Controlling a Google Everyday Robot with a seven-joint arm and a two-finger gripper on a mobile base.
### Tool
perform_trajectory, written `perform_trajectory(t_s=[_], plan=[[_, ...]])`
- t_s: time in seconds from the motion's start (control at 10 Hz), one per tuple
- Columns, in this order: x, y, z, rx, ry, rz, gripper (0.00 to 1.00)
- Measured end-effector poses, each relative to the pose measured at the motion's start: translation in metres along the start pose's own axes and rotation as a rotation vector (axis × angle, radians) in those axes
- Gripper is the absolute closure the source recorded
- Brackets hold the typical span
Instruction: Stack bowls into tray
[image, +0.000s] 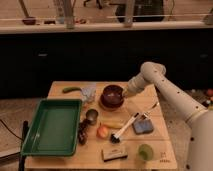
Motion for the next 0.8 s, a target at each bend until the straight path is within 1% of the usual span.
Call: perform_trajectory(t_s=[0.1, 0.3, 0.4, 0.5, 0.6, 0.8], plan=[[0.001, -0.001, 0.003, -0.003, -0.004, 0.005, 0.92], [0.001, -0.003, 0.008, -0.013, -0.013, 0.012, 0.72], [0.0, -0.004, 0.011, -0.019, -0.018, 0.013, 0.6], [0.0, -0.005, 0.012, -0.022, -0.021, 0.013, 0.53], [-0.001, -0.006, 0.013, -0.029, -0.025, 0.011, 0.41], [-0.003, -0.007, 0.014, -0.041, -0.031, 0.006, 0.23]])
